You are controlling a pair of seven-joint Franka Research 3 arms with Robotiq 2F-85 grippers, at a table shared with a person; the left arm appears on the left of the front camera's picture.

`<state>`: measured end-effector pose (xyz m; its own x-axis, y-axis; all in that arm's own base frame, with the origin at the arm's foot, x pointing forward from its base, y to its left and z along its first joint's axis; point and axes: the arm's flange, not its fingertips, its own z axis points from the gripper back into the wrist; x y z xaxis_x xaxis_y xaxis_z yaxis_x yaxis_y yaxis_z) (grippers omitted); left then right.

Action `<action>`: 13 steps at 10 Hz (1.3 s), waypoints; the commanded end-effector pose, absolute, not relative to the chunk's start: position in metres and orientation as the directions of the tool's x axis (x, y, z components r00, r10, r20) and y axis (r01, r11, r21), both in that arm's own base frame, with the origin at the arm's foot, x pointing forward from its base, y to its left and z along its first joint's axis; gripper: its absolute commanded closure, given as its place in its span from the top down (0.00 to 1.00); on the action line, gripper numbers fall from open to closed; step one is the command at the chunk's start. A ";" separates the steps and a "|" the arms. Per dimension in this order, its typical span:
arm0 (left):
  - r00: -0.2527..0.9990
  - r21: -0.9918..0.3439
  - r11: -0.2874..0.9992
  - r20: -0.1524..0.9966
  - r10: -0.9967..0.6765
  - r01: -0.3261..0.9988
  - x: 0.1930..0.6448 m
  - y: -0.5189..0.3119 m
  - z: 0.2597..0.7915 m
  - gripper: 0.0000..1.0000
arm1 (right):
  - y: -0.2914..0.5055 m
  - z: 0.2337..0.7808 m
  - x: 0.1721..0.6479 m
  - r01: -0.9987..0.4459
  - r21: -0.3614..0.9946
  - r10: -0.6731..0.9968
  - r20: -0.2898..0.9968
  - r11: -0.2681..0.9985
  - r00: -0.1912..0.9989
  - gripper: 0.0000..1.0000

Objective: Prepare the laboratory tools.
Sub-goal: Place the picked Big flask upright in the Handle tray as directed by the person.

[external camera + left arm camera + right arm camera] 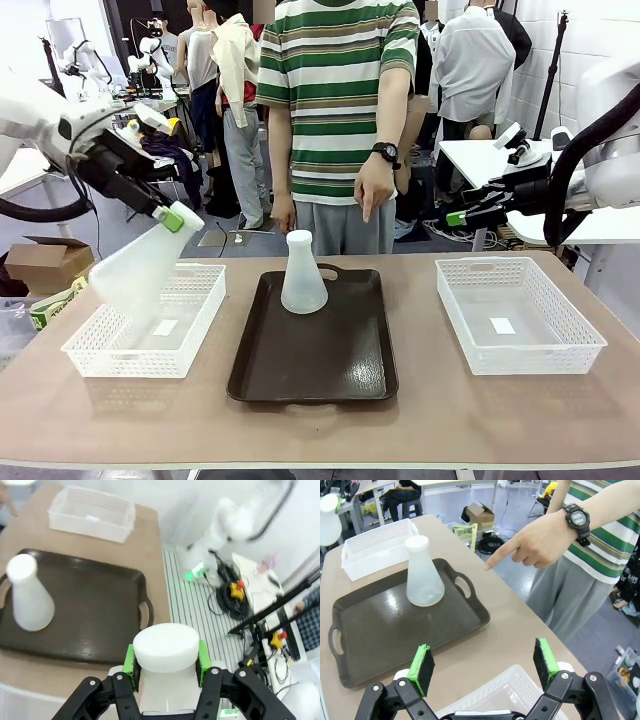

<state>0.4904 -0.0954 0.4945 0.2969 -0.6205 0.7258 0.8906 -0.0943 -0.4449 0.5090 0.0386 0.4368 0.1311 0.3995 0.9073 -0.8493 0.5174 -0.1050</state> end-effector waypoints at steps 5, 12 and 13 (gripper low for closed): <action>-0.076 -0.144 -0.486 0.911 -0.405 0.862 0.477 -0.163 0.415 0.00 | 0.039 0.438 0.508 -0.850 -0.095 0.404 0.903 0.518 0.146 1.00; -0.257 0.225 -0.505 0.966 0.006 0.833 0.496 -0.187 0.405 0.00 | 0.039 0.438 0.508 -0.850 -0.095 0.404 0.903 0.518 0.146 1.00; -0.244 0.226 -0.500 0.969 0.030 0.836 0.500 -0.191 0.397 0.00 | 0.039 0.438 0.508 -0.850 -0.095 0.404 0.903 0.518 0.146 1.00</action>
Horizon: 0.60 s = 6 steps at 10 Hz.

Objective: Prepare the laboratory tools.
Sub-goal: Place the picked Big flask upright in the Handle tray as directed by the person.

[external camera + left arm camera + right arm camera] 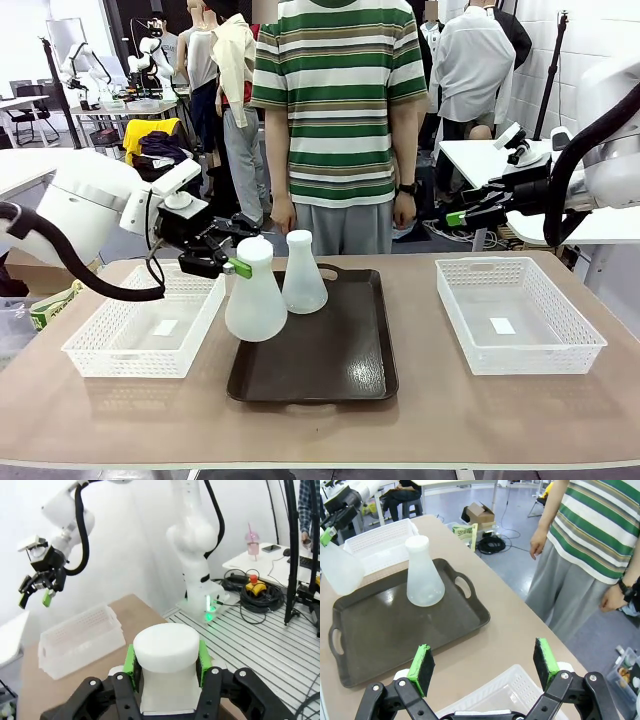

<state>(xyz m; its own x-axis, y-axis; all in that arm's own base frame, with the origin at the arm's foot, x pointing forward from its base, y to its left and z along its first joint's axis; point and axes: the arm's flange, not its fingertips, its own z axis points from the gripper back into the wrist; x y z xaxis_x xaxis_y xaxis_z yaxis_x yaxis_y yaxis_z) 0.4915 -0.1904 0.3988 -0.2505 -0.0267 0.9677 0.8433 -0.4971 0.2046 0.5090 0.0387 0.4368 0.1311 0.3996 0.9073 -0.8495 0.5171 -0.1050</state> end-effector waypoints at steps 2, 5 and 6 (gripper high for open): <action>-0.211 0.193 -0.509 0.977 0.023 0.839 0.509 -0.201 0.381 0.00 | 0.039 0.438 0.508 -0.850 -0.095 0.404 0.903 0.518 0.146 1.00; -0.175 0.160 -0.534 0.984 0.022 0.830 0.511 -0.217 0.367 0.00 | 0.039 0.438 0.508 -0.850 -0.095 0.404 0.903 0.518 0.146 1.00; -0.166 0.152 -0.538 0.986 0.023 0.829 0.511 -0.221 0.362 0.00 | 0.039 0.438 0.508 -0.850 -0.095 0.404 0.903 0.518 0.146 1.00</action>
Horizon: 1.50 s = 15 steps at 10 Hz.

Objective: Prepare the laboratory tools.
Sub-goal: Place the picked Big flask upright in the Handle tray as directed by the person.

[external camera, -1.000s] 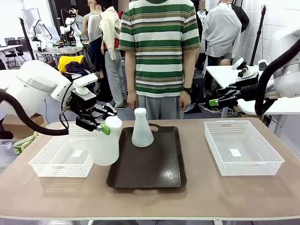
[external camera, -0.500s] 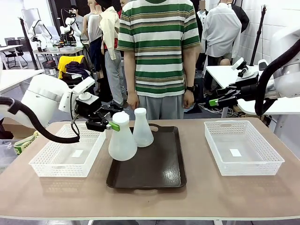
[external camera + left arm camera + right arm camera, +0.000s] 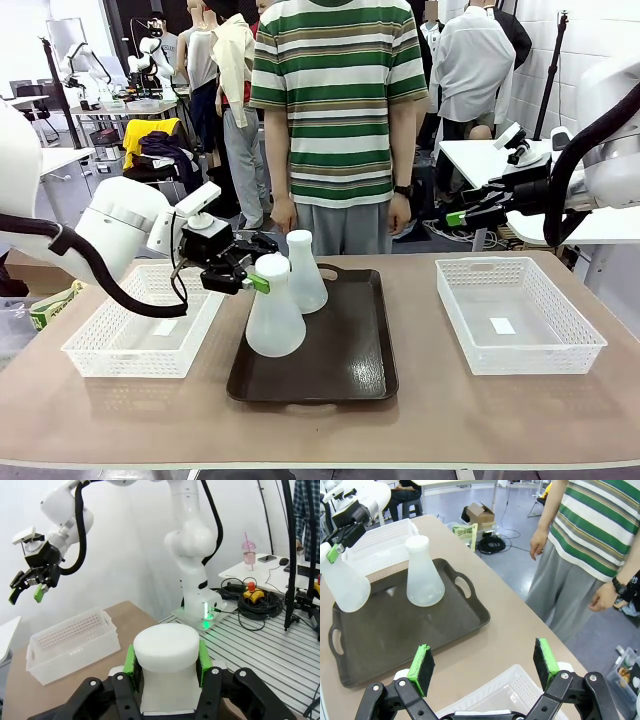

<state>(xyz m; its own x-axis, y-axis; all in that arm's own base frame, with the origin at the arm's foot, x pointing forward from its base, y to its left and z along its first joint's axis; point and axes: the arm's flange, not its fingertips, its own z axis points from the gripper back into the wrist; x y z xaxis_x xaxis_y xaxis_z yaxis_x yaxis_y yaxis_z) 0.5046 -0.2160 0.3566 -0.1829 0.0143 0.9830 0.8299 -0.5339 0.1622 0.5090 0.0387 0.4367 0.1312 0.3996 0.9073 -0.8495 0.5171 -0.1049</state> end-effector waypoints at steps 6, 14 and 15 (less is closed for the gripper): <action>-0.137 0.125 -0.508 0.990 0.013 0.852 0.507 -0.235 0.322 0.00 | 0.039 0.438 0.508 -0.850 -0.095 0.404 0.903 0.518 0.146 1.00; -0.091 0.115 -0.558 0.993 0.071 0.822 0.522 -0.231 0.302 0.20 | 0.039 0.438 0.508 -0.850 -0.095 0.404 0.903 0.518 0.146 1.00; -0.090 0.109 -0.561 0.994 0.062 0.821 0.524 -0.231 0.302 0.39 | 0.039 0.438 0.508 -0.850 -0.095 0.404 0.903 0.518 0.146 1.00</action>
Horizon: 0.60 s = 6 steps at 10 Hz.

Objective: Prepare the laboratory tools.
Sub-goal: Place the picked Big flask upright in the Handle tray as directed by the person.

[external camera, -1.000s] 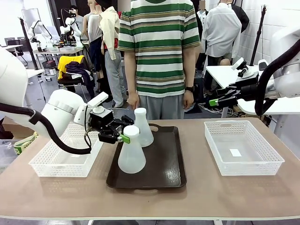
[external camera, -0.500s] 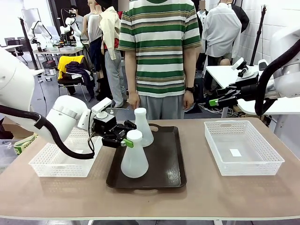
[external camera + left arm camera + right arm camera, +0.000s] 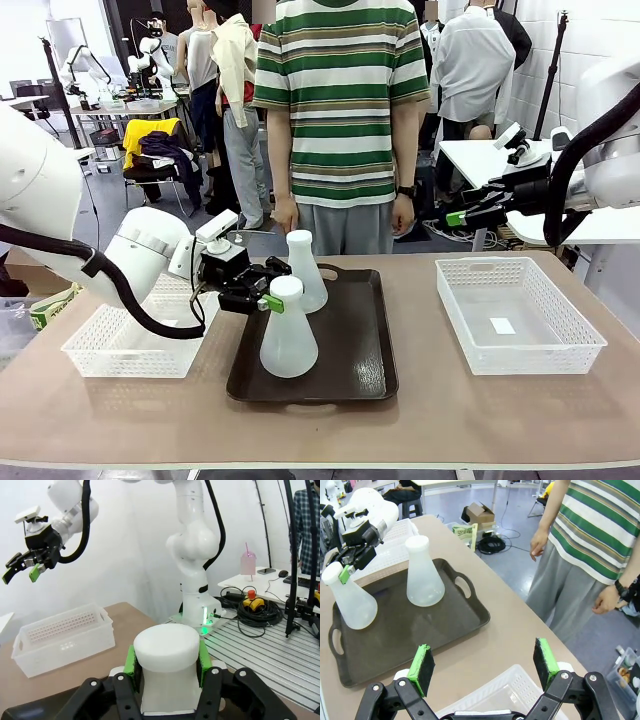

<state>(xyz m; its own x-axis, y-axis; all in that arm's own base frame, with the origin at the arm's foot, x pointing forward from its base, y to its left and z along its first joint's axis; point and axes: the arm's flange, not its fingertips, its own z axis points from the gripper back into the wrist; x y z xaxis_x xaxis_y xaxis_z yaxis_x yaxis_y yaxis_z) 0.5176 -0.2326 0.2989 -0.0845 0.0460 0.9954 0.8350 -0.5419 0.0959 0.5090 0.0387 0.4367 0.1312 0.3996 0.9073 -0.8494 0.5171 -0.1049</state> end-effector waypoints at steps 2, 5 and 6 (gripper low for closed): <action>-0.084 0.104 -0.562 0.995 0.060 0.821 0.527 -0.229 0.302 0.79 | 0.039 0.438 0.508 -0.850 -0.095 0.404 0.903 0.518 0.146 1.00; -0.054 0.066 -0.563 0.998 0.038 0.824 0.527 -0.225 0.305 1.00 | 0.039 0.438 0.508 -0.850 -0.095 0.404 0.903 0.518 0.146 1.00; -0.036 0.038 -0.561 0.999 0.014 0.827 0.526 -0.223 0.307 1.00 | 0.039 0.438 0.508 -0.850 -0.095 0.404 0.903 0.518 0.146 1.00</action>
<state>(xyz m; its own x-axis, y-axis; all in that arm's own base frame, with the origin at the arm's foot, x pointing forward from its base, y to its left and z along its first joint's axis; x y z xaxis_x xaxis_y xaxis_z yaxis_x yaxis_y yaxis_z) 0.5232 -0.2272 0.3011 -0.0644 0.0449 0.9969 0.8359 -0.5432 0.0785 0.5090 0.0387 0.4367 0.1312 0.3996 0.9073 -0.8495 0.5171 -0.1049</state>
